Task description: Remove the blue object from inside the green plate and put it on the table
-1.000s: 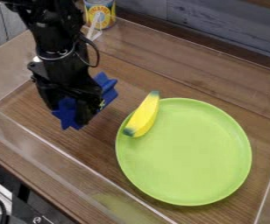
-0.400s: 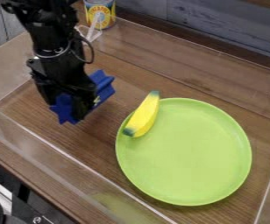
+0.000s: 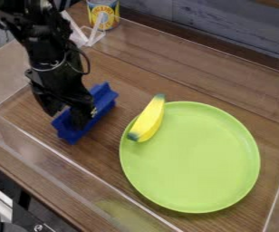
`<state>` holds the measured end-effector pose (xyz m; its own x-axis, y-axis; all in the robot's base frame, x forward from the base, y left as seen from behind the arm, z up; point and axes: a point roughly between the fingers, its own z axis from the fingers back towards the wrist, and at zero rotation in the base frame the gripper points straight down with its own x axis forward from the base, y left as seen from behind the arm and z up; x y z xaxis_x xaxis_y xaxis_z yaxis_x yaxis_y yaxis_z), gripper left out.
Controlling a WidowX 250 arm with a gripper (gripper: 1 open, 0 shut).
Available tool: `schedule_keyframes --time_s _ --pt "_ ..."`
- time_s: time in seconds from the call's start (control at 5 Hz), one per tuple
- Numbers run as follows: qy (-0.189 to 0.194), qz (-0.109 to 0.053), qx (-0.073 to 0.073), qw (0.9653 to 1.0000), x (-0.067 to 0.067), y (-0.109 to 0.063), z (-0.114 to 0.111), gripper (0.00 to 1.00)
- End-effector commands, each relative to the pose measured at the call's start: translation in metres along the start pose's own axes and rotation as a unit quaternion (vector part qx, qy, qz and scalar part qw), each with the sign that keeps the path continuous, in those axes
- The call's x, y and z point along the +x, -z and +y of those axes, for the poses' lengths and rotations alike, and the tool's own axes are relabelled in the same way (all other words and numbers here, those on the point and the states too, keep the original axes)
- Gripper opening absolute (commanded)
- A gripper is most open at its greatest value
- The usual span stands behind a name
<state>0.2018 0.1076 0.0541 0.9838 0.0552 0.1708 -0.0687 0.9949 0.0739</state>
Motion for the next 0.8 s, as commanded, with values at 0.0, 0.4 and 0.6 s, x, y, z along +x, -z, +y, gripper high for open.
schedule_keyframes --time_s 0.0,0.4,0.6 --pt "0.018 -0.014 -0.001 0.9998 0.002 0.001 -0.002 1.0" --pt "0.0 -0.011 0.002 0.9999 0.014 0.004 -0.012 0.0" --pt "-0.011 -0.009 0.003 0.9999 0.02 0.004 -0.011 0.0"
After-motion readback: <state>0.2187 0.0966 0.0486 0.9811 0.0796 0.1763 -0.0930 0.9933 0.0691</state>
